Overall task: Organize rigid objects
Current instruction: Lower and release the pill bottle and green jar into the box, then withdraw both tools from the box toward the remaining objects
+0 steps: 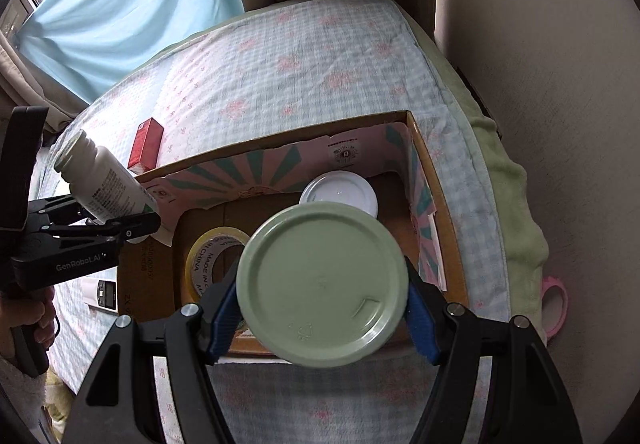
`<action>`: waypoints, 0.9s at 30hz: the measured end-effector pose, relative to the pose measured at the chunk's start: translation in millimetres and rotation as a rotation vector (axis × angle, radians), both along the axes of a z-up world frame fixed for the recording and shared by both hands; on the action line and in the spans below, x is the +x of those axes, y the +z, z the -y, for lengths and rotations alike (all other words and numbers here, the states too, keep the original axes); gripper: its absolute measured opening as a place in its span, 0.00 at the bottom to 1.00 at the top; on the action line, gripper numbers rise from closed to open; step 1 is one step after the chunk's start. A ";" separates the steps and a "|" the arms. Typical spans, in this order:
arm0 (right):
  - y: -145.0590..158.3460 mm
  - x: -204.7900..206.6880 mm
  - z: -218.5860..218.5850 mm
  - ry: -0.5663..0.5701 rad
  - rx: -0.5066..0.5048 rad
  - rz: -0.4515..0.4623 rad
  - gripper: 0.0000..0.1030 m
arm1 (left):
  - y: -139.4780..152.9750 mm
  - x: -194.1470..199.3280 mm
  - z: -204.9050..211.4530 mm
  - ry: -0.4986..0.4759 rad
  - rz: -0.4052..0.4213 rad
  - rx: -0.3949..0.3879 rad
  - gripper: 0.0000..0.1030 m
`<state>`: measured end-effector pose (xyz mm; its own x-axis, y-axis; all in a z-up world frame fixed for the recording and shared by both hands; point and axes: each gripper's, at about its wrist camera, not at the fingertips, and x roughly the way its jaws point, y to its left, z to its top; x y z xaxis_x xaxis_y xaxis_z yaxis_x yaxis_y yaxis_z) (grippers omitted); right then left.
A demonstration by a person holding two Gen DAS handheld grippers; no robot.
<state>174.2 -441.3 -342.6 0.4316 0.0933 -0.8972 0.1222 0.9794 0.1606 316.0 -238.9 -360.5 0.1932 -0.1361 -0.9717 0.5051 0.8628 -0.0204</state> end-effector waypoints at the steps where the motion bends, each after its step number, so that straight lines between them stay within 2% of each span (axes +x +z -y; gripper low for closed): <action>1: -3.9 0.9 -0.3 0.006 0.012 0.001 0.64 | -3.4 1.7 2.8 -0.016 -0.002 0.012 0.45; 5: -14.7 5.3 -8.0 0.038 0.036 0.004 0.65 | -12.3 -0.2 11.6 -0.074 -0.006 0.057 0.46; 7: -22.8 8.0 -10.4 0.034 0.056 -0.023 0.65 | -11.7 -2.9 11.5 -0.077 -0.018 0.042 0.48; 8: -24.0 7.5 -10.5 0.019 0.060 -0.013 0.75 | -8.8 -2.6 9.1 -0.074 -0.021 0.018 0.57; 9: -21.8 5.5 -9.2 0.003 0.067 0.023 0.85 | -5.7 -1.4 7.7 -0.070 -0.017 0.002 0.93; 10: -17.5 2.5 -7.9 -0.010 0.072 0.064 1.00 | -1.1 -2.5 6.2 -0.067 -0.001 -0.010 1.00; 13: -6.8 -3.4 -3.5 -0.034 0.081 0.130 1.00 | 4.1 -4.0 -0.8 -0.058 0.017 0.001 1.00; 19: 2.5 -5.7 -4.7 -0.004 0.048 0.110 1.00 | 13.8 -16.1 -20.7 -0.026 0.029 -0.001 1.00; 27: 21.4 -7.7 -13.7 0.034 0.027 0.134 1.00 | 37.1 -39.9 -45.8 0.038 0.050 -0.023 1.00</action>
